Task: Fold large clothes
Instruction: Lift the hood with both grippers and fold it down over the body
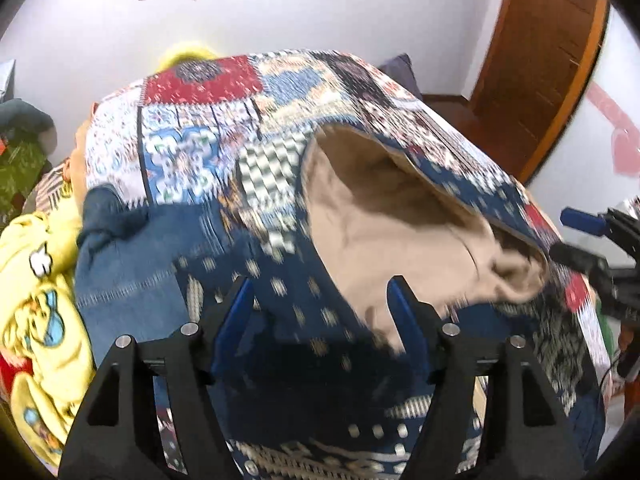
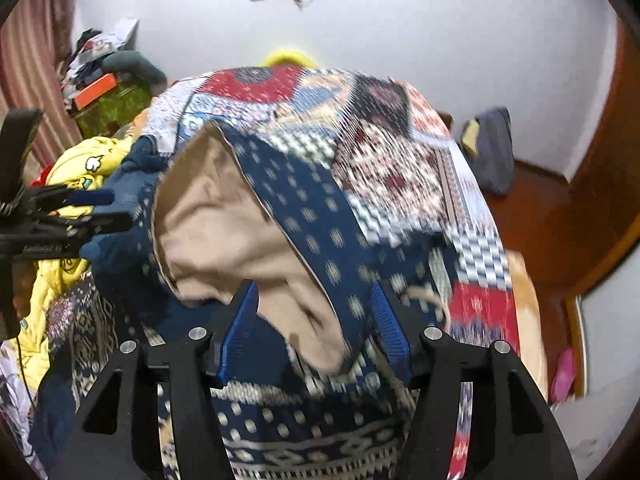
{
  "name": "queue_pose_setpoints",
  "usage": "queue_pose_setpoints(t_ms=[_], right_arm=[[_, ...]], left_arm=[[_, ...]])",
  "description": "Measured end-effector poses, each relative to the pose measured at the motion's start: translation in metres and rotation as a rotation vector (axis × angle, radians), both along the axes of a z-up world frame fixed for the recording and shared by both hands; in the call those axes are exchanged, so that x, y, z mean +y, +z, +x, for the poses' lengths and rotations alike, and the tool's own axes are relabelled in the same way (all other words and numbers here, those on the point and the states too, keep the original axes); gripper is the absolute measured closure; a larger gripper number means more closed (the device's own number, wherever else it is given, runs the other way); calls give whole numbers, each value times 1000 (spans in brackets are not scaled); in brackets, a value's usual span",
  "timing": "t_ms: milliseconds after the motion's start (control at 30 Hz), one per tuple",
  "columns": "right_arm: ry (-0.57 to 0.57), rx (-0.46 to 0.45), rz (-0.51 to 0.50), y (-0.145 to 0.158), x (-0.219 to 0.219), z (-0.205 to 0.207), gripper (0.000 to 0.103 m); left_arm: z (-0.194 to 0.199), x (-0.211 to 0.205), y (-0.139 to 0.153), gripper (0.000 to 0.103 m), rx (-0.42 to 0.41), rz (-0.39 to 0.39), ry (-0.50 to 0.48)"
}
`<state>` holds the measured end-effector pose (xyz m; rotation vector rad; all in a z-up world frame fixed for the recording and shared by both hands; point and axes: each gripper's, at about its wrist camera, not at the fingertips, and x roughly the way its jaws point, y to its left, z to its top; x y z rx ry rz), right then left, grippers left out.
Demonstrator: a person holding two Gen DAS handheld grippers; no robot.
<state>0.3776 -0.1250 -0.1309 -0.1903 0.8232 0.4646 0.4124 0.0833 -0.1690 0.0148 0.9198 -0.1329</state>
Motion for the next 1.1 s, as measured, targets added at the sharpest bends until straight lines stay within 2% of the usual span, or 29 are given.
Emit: queue_pose_setpoints(t_ms=[133, 300, 467, 500, 533, 567, 600, 633, 667, 700, 733, 900, 1100], right_arm=[[42, 20, -8, -7, 31, 23, 48], [35, 85, -58, -35, 65, 63, 48], [15, 73, -87, -49, 74, 87, 48], [5, 68, -92, -51, 74, 90, 49], [0, 61, -89, -51, 72, 92, 55], [1, 63, -83, -51, 70, 94, 60], [2, 70, -66, -51, 67, 95, 71], [1, 76, -53, -49, 66, 97, 79], [1, 82, -30, -47, 62, 96, 83], [3, 85, -9, -44, 58, 95, 91], [2, 86, 7, -41, 56, 94, 95], [35, 101, 113, -11, 29, 67, 97], [80, 91, 110, 18, 4, 18, 97]], left_arm=[[34, 5, -6, 35, 5, -17, 13], [66, 8, -23, 35, 28, -53, 30], [89, 1, -37, 37, 24, -50, 27], [92, -1, -38, 43, 20, -48, 26], [95, -4, -40, 47, 18, -46, 23], [96, -6, -41, 57, 20, -47, 19], [98, -9, -42, 69, 22, -53, 11], [98, -11, -42, 77, 23, -57, 5], [98, -12, -42, 90, 23, -58, 2], [96, -14, -40, 96, 21, -64, -5], [91, -15, -36, 96, 12, -79, -20], [55, -27, -5, 97, -51, -100, -95], [1, -48, 26, 97, -96, -72, -202]])
